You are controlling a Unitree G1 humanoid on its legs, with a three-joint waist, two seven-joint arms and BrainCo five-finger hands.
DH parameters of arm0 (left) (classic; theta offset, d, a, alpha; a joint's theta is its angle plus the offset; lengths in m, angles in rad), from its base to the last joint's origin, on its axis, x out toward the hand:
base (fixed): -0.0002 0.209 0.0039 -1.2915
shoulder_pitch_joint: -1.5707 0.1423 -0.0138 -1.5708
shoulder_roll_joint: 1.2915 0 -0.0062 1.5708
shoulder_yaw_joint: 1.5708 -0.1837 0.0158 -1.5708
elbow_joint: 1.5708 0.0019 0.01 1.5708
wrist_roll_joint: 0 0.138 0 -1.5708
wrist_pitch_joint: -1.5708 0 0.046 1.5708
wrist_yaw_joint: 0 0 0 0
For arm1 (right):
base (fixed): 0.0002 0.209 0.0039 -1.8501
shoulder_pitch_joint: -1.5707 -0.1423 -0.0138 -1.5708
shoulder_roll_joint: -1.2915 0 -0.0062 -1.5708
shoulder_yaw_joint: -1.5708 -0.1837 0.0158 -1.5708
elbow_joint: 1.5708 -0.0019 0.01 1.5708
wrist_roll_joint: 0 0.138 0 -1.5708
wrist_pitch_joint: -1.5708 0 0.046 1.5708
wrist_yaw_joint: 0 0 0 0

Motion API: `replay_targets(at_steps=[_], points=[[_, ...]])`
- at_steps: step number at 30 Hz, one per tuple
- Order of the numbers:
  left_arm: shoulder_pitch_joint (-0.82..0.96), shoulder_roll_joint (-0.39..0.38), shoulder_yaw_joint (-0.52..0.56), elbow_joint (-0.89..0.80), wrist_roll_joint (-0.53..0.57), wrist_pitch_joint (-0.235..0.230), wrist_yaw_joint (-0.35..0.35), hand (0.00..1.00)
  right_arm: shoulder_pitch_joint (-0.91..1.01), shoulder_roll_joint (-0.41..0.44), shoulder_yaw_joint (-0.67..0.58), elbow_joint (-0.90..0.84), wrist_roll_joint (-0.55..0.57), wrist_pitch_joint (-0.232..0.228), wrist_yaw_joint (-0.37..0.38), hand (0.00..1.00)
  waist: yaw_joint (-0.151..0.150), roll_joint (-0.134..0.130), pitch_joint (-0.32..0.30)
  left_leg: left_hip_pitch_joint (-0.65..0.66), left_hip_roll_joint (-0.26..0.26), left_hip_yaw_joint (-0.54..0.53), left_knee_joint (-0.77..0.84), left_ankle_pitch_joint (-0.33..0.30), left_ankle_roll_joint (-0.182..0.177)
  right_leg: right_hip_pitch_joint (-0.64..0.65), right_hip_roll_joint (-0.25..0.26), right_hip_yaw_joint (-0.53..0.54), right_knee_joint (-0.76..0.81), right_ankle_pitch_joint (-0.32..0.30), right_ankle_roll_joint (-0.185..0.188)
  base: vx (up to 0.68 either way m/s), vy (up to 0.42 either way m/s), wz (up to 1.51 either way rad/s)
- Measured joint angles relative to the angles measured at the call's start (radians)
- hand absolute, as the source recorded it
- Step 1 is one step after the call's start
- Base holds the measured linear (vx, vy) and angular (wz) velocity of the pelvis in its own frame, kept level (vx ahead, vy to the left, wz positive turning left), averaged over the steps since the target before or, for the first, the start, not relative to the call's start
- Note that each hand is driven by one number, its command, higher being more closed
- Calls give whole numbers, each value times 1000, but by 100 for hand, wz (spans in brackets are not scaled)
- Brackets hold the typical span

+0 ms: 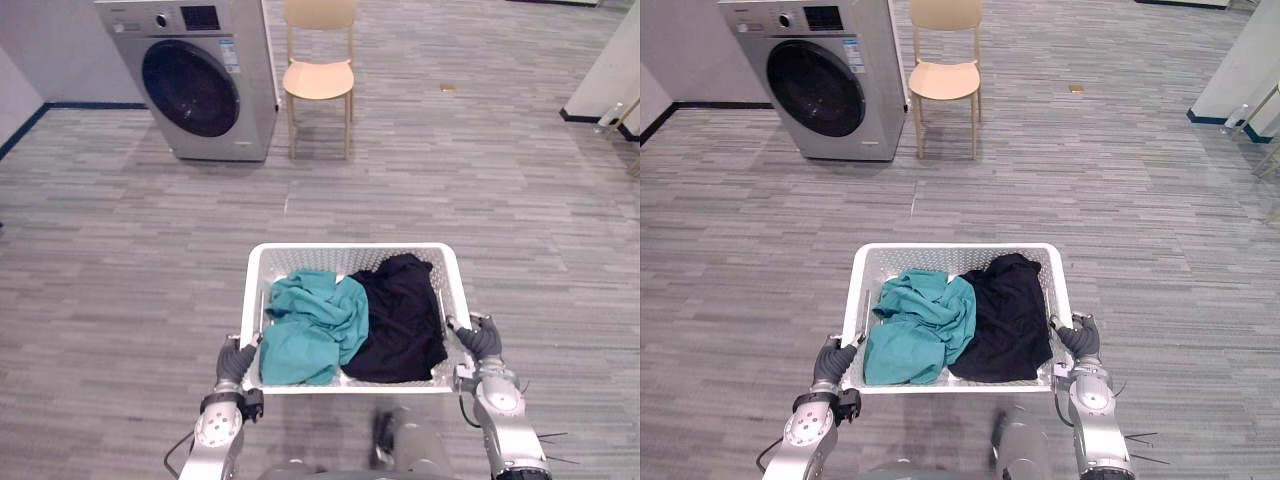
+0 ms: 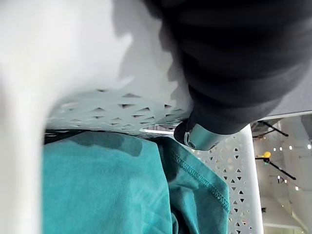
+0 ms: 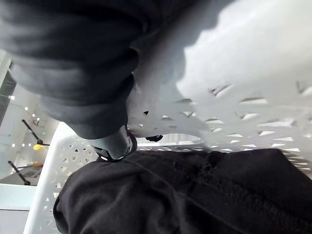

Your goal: Pick up the laundry basket with both hands and put the clothes into the washing machine.

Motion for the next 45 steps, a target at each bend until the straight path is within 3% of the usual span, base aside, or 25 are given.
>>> replay_targets(at_steps=[1,2,4,5,7,9,12,15,17,19,20,21,22,23,24,27,30,33,34,35,38,40,41,42,45], points=[[4,11,-15,7,7,0,2,100,15,-2,0,-3,-1,0,-1,100,-19,-29,-13,74,-29,-43,-18,-23,-35,-27,-4,27,-33,18,-24,845,-91,68],[11,-5,-22,24,8,4,0,100,43,-15,-3,-3,-1,3,-2,100,-29,-5,-31,135,-8,-84,-7,-41,-55,-30,24,65,31,163,-137,869,-109,53],[23,-49,-26,35,21,8,1,100,57,-34,-6,-4,-1,6,-1,100,-16,78,-62,92,84,-95,170,-33,-68,-28,67,24,118,189,-149,925,-146,6],[17,-55,-24,40,25,7,2,100,51,-38,-6,-6,0,6,-2,100,-16,114,-55,38,126,-95,330,16,-108,0,103,10,148,137,-166,886,-160,-11],[23,-61,-8,42,27,8,1,100,50,-32,3,-9,-1,8,-1,100,-2,116,-45,-118,191,-96,687,338,-155,93,136,16,147,59,-176,815,-146,-10],[26,-63,-19,38,25,-1,1,100,76,-34,-1,-60,0,9,-11,100,24,113,-25,-288,289,-54,1033,270,-115,279,173,20,48,21,-182,819,-108,-7],[46,-63,-16,-18,7,-12,1,100,86,-32,-1,-164,0,8,-22,100,76,84,-4,-499,308,8,1025,124,-44,476,172,80,-87,-16,-172,716,-13,-34],[52,-69,-12,-39,7,-23,1,100,55,-40,-2,-157,0,4,-24,100,89,73,5,-604,224,-30,543,95,-56,577,135,116,-123,-85,-134,488,98,-26],[59,-82,-11,-41,9,-21,-1,100,48,-49,-2,-118,1,3,-24,100,101,86,2,-595,170,-97,149,190,-145,637,110,156,-148,-137,-87,673,252,-53],[65,-79,-9,-40,10,0,-1,100,28,-46,-1,-55,0,4,-22,100,105,91,-4,-573,152,-99,154,345,-78,704,76,196,-170,-175,-45,659,296,-62],[66,-80,1,-39,15,12,-2,100,22,-37,4,-27,0,4,-21,100,103,63,-7,-570,123,-76,207,303,-10,714,32,216,-154,-182,-31,534,247,-42],[66,-82,1,-38,22,16,-2,100,23,-38,6,-23,0,4,-21,100,102,60,-6,-571,117,-64,239,270,5,706,15,224,-113,-188,-17,658,293,-57],[72,-81,1,-36,29,17,-7,100,15,-39,10,-3,-1,4,-19,100,104,54,-4,-560,119,-20,289,213,26,637,-9,243,56,-220,36,730,335,-73],[74,-74,1,-24,28,18,-9,100,-8,-37,11,40,-3,5,-6,100,101,42,2,-505,110,21,306,152,41,508,-49,252,382,-211,159,697,316,-75],[73,-67,1,-19,28,22,-9,100,-11,-39,11,54,-4,5,0,100,99,39,3,-471,99,26,299,130,46,452,-69,250,515,-180,207,664,297,-60],[74,-44,1,4,29,25,-1,100,-8,-23,21,94,-4,5,1,100,77,35,7,-306,68,45,221,107,50,329,-126,179,802,-212,91,388,141,-23],[44,-2,5,7,27,22,1,100,-8,-21,44,88,-2,2,2,100,63,48,1,-140,63,46,68,100,37,149,-94,38,612,-257,13,551,112,-11],[41,0,0,19,28,23,0,100,1,-23,42,87,-1,2,2,100,23,36,-3,-42,54,8,36,69,-20,98,-14,80,79,-49,-2,527,-21,40],[47,1,-1,20,28,23,0,100,6,-22,44,86,-1,3,2,100,19,27,-7,-26,43,-9,33,60,-32,98,-11,105,20,-1,4,557,-94,65],[52,4,-19,34,28,22,0,100,32,-22,43,82,-1,3,1,100,7,17,-20,23,33,-54,37,38,-61,99,-11,155,31,137,-30,628,-159,60],[57,-47,-28,75,28,22,1,100,40,-58,36,81,-2,8,2,100,19,107,-59,-37,114,-125,224,38,-80,81,28,124,175,57,-56,683,-183,33],[56,-55,-19,75,28,21,-1,100,38,-59,37,79,-1,9,3,100,21,127,-38,-159,167,-124,551,161,-136,157,52,101,178,-3,-74,551,-168,21],[70,-56,-16,75,28,20,-1,100,41,-59,43,72,-1,10,3,100,37,124,-17,-240,230,-93,769,312,-153,241,71,98,133,-25,-84,508,-127,-11],[77,-53,-17,74,27,16,-1,100,44,-58,42,70,-1,10,2,100,50,133,-15,-323,290,-49,937,252,-127,325,94,96,77,-34,-94,502,-102,-15],[78,-57,-9,72,26,3,-2,100,45,-59,42,34,-1,11,1,100,72,124,-10,-454,309,19,956,122,-67,450,87,112,-35,-51,-102,439,-37,-14]])
